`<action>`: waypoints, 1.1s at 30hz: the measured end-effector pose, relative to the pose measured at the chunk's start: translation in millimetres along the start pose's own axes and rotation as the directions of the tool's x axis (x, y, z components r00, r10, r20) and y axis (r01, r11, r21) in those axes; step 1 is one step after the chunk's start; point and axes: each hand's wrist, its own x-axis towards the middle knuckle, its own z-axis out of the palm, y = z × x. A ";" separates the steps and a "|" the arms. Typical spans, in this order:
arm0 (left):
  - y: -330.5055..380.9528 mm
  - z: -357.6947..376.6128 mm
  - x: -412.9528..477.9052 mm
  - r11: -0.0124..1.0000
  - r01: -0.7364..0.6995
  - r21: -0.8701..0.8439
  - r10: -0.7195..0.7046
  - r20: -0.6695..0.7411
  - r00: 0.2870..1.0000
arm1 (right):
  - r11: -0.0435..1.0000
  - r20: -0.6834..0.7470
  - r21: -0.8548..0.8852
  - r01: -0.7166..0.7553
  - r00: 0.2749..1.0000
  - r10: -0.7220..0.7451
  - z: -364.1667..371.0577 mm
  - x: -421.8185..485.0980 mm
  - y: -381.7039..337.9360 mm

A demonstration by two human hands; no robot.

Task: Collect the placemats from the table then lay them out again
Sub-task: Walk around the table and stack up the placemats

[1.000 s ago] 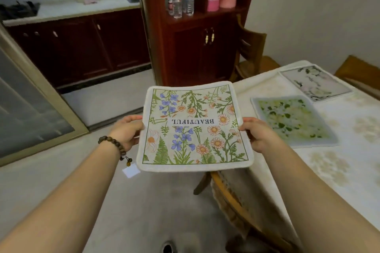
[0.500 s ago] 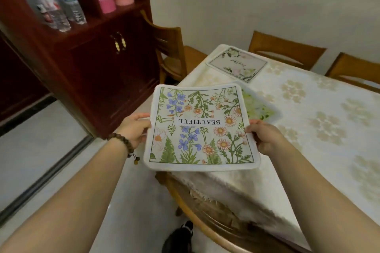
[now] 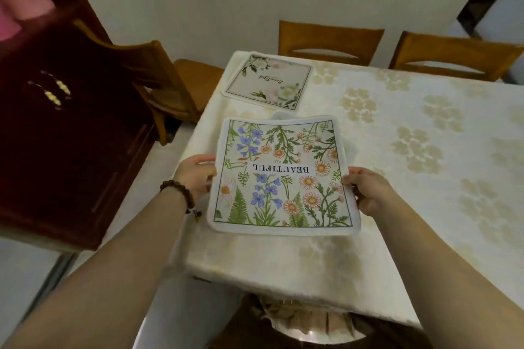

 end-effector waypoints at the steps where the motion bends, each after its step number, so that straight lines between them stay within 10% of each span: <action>1: 3.0 5.8 9.9 1.000 0.005 0.015 -0.005 0.011 1.000 | 1.000 -0.025 0.012 -0.003 1.000 0.003 -0.1 6.3 0.4; 19: -5.1 72.5 151.9 0.816 -0.191 0.546 0.176 0.081 0.981 | 0.998 -0.322 -0.047 -0.047 0.946 0.029 1.9 80.9 28.5; 33: 15.6 79.2 170.6 0.869 -0.083 0.487 0.044 0.092 0.995 | 0.980 -0.266 0.090 -0.176 0.944 0.194 5.1 95.4 10.7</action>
